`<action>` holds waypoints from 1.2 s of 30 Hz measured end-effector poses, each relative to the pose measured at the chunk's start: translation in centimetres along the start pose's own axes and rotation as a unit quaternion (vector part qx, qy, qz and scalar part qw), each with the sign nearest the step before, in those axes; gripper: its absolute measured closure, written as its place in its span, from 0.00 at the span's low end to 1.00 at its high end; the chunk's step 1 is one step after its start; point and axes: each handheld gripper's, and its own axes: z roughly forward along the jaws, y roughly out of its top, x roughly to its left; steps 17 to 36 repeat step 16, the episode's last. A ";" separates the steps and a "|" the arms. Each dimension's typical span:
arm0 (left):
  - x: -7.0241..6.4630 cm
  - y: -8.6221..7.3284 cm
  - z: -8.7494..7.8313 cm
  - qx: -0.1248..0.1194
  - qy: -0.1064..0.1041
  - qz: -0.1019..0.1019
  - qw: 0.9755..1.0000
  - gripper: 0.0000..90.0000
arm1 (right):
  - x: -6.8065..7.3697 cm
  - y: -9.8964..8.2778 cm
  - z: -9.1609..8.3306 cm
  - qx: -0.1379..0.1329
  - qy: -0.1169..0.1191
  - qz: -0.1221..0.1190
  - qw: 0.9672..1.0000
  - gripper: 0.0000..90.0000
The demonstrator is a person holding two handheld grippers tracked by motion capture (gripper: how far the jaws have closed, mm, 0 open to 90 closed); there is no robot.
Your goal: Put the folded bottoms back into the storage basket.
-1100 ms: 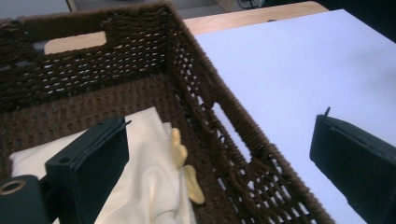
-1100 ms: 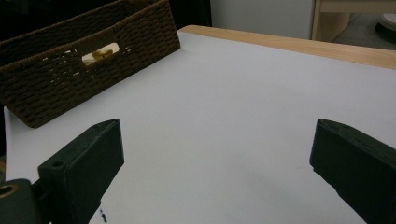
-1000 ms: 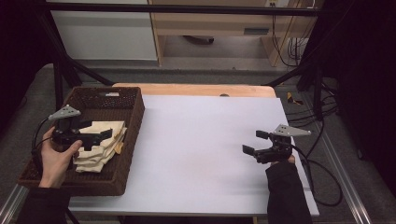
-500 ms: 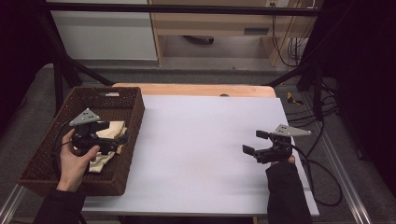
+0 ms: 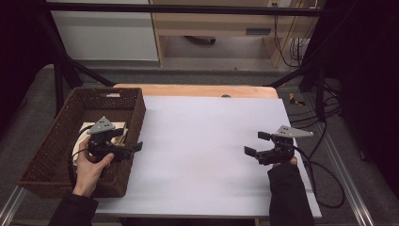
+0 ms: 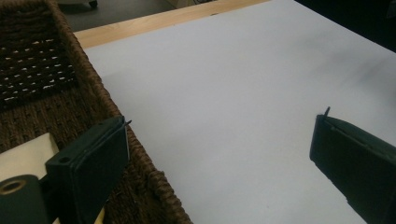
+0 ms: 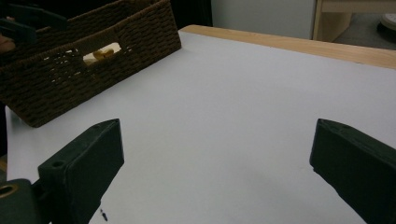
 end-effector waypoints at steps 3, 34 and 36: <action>0.0 -0.2 0.4 0.006 -0.003 0.003 1.000 0.05 | 0.0 0.0 0.0 0.001 0.000 0.000 1.000 0.04; 0.3 -0.7 0.9 0.005 -0.014 -0.004 1.000 0.05 | 0.0 -0.1 0.1 0.004 0.001 -0.001 1.000 0.04; 0.3 -0.7 0.9 0.005 -0.014 -0.004 1.000 0.05 | 0.0 -0.1 0.1 0.004 0.001 -0.001 1.000 0.04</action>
